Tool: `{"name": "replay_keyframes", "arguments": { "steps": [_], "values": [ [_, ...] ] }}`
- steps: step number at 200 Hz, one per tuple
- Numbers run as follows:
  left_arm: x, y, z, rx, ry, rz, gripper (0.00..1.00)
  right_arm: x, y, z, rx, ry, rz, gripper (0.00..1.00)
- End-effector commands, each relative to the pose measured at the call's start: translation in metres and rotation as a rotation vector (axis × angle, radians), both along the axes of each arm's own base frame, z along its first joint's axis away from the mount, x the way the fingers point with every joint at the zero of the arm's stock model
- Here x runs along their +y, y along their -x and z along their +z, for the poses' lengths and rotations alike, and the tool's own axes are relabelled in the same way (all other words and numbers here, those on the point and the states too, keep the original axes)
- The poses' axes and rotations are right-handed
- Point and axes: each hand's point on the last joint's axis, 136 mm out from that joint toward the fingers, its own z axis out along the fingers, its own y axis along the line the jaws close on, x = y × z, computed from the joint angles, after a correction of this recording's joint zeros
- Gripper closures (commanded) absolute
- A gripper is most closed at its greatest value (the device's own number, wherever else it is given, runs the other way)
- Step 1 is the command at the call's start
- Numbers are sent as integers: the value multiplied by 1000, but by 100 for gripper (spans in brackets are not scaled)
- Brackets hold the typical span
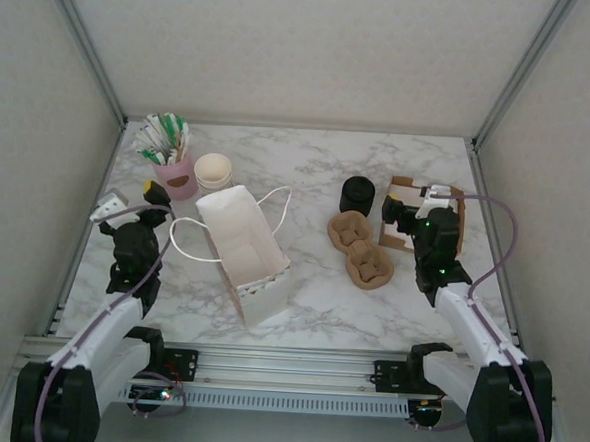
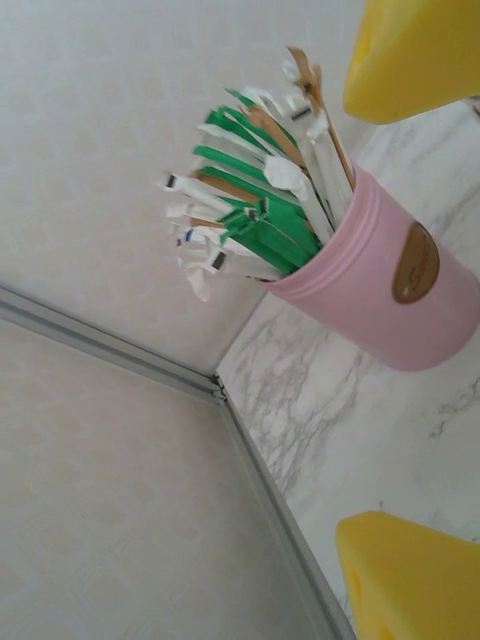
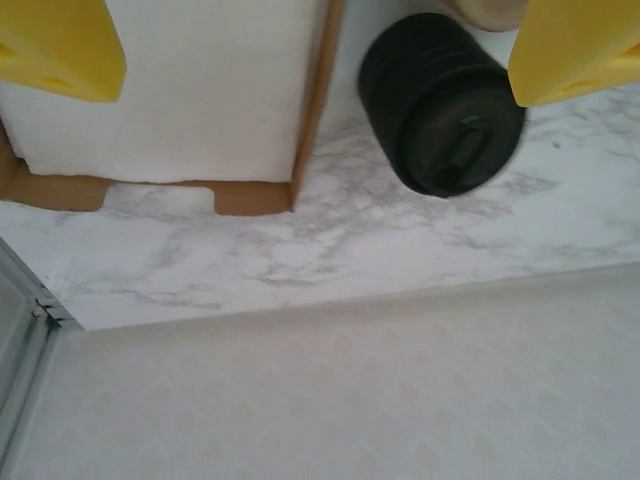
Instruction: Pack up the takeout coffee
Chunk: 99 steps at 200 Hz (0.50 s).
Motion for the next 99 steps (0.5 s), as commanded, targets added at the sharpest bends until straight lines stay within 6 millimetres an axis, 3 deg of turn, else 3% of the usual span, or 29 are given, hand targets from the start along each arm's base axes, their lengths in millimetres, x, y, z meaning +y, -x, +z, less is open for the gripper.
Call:
{"name": "replay_keyframes", "arguments": {
  "steps": [1, 34, 63, 99],
  "values": [
    [5, 15, 7, -14, 143, 43, 1, 13, 16, 16, 46, -112, 53, 1],
    [3, 40, 34, -77, 221, 24, 0, 25, 40, 39, 115, -207, 116, 1],
    [-3, 62, 61, -109, 263, -25, 1, 32, 50, 47, 237, -264, 137, 1],
    [-23, 69, 82, -62, 260, -145, 0, 76, 53, 61, 325, -366, 367, 1]
  ]
}}
